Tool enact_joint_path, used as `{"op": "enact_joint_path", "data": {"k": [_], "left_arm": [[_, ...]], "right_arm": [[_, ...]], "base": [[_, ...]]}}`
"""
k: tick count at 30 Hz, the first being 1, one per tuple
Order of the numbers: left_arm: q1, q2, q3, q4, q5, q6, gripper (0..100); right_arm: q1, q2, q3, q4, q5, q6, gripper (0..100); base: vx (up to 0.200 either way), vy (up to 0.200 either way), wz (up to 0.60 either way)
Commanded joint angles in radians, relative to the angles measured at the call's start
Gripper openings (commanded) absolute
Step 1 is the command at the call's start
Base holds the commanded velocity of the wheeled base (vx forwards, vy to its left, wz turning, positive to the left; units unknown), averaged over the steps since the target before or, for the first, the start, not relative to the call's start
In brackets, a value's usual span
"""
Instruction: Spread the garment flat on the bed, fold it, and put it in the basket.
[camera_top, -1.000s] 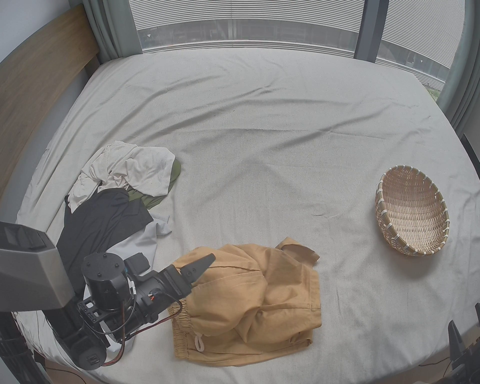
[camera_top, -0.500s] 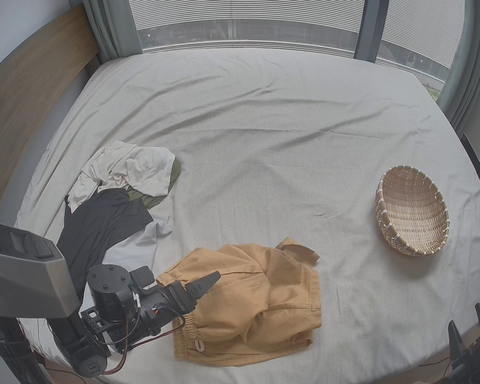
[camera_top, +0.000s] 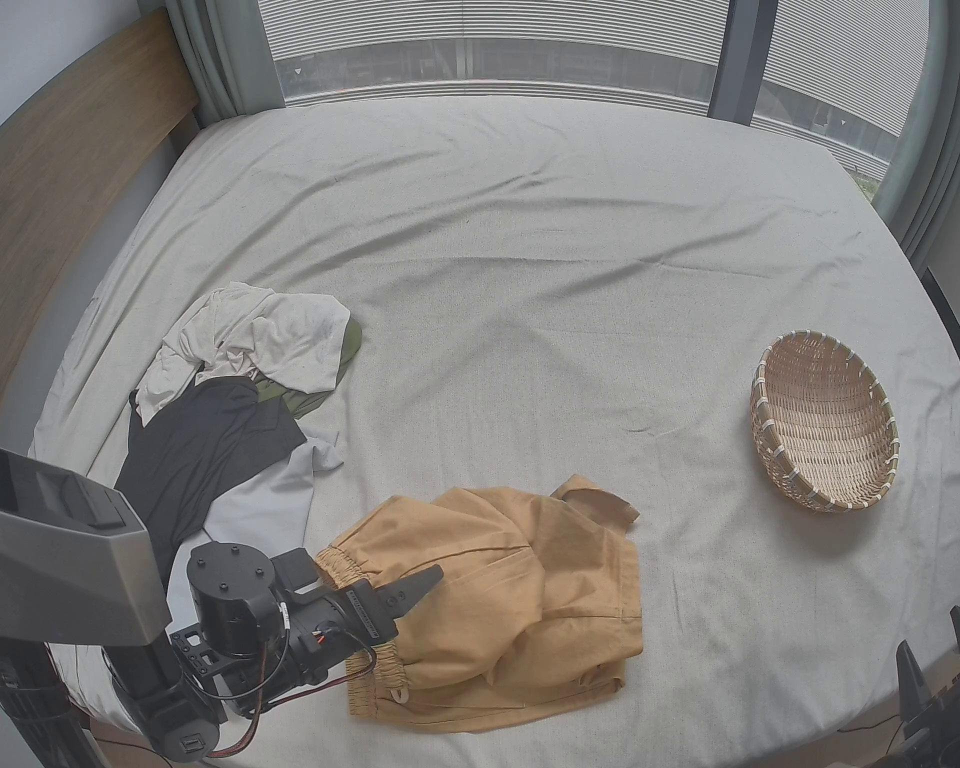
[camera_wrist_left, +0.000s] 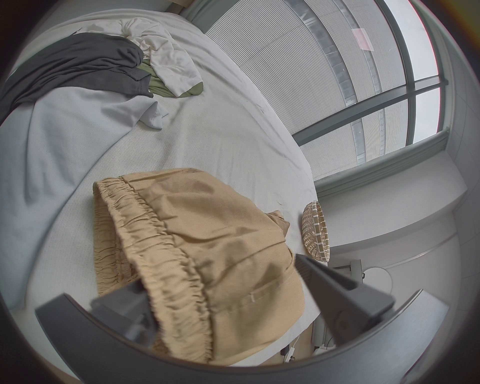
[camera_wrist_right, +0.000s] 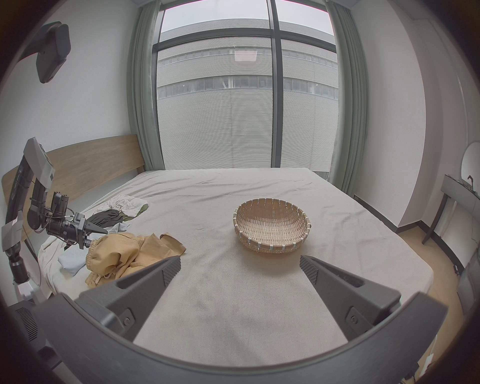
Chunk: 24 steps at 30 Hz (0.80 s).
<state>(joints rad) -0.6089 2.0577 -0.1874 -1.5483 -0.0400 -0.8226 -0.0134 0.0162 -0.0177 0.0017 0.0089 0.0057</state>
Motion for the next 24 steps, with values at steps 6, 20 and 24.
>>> {"op": "enact_joint_path", "data": {"k": [6, 20, 24], "left_arm": [[0.049, -0.027, -0.052, -0.001, -0.003, -0.003, 0], [0.112, -0.030, -0.122, 0.001, -0.006, 0.000, 0], [0.112, -0.027, -0.118, 0.001, -0.017, 0.000, 0]], "right_arm": [[0.000, -0.015, 0.016, 0.000, 0.000, 0.000, 100], [0.000, -0.015, 0.016, 0.000, 0.000, 0.000, 100], [0.000, -0.015, 0.016, 0.000, 0.000, 0.000, 100]], "base": [[0.000, 0.000, 0.00], [0.000, 0.000, 0.00], [0.000, 0.000, 0.00]]}}
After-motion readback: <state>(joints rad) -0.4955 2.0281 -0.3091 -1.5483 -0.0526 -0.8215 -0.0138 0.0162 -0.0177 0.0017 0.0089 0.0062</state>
